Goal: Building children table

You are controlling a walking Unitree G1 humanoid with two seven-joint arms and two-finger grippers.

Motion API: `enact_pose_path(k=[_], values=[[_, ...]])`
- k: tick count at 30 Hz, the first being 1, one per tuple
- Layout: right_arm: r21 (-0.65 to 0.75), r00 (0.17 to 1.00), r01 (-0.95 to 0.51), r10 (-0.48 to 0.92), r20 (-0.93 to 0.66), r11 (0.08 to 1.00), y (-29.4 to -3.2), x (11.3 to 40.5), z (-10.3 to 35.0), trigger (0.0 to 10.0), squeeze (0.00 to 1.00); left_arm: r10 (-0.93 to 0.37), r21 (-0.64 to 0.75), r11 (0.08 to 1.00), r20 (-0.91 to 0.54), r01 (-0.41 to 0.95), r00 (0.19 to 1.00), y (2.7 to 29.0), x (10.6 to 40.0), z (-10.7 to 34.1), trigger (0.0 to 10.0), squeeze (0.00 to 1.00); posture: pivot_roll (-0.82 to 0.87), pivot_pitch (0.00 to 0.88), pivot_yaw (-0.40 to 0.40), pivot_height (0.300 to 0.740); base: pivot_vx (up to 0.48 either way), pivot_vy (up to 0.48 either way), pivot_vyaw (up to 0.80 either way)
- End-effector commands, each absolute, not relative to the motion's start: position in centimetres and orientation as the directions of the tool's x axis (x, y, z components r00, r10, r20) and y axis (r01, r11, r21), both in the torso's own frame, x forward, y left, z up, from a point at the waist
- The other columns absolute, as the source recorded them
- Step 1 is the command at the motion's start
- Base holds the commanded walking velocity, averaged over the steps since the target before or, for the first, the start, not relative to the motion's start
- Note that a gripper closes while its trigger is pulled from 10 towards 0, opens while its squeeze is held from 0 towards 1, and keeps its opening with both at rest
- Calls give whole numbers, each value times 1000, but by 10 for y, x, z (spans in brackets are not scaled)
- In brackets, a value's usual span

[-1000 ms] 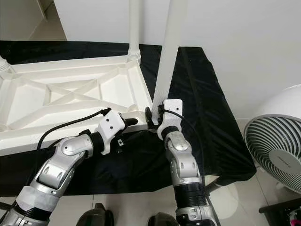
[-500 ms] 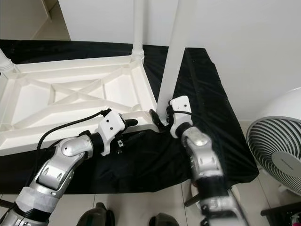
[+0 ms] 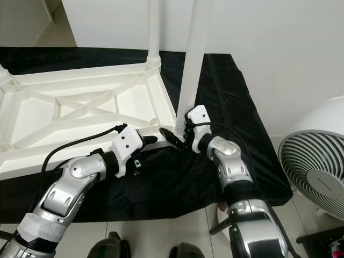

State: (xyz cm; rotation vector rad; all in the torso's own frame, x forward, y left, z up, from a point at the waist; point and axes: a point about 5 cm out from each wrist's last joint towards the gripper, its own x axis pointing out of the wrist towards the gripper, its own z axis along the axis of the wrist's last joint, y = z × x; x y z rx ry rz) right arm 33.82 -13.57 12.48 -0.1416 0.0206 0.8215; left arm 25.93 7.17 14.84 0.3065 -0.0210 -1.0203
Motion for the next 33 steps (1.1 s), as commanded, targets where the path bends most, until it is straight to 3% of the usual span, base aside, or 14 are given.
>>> enact_pose_path(k=[1, 12, 13, 16, 21, 29, 33], values=[[-108, 638, -769, 766, -73, 630, -126, 338, 123, 0, 0, -829, 263, 500, -129, 825, 544, 71, 258, 148, 10000, 0, 26, 0, -16, 740, 0, 0, 0], [-131, 652, -757, 754, -80, 641, -134, 341, 119, 0, 0, -821, 259, 514, -128, 818, 557, 72, 257, 148, 10000, 0, 27, 0, -30, 740, 0, 0, 0], [-120, 692, -721, 717, -81, 682, -135, 342, 119, 10000, 0, -820, 255, 517, -128, 817, 558, 71, 257, 148, 10000, 0, 24, 0, -32, 740, 0, 0, 0], [-99, 760, -650, 647, -62, 753, -136, 341, 119, 10000, 0, -823, 247, 515, -126, 821, 554, 69, 256, 147, 10000, 0, 17, 0, -36, 740, 0, 0, 0], [-98, 806, -592, 590, -48, 800, -133, 337, 119, 10000, 0, -825, 241, 514, -125, 823, 551, 68, 254, 147, 10000, 0, 11, 4, -37, 740, 0, 0, 0], [21, 968, -250, 250, -17, 968, -119, 324, 123, 10000, 0, -830, 234, 509, -122, 828, 544, 64, 256, 147, 10000, 0, -15, 9, -33, 740, 0, 0, 0], [91, 996, -76, 79, -28, 993, -113, 319, 125, 10000, 0, -832, 237, 506, -120, 830, 541, 63, 257, 147, 10000, 0, -15, 8, -36, 740, 0, 0, 0]])
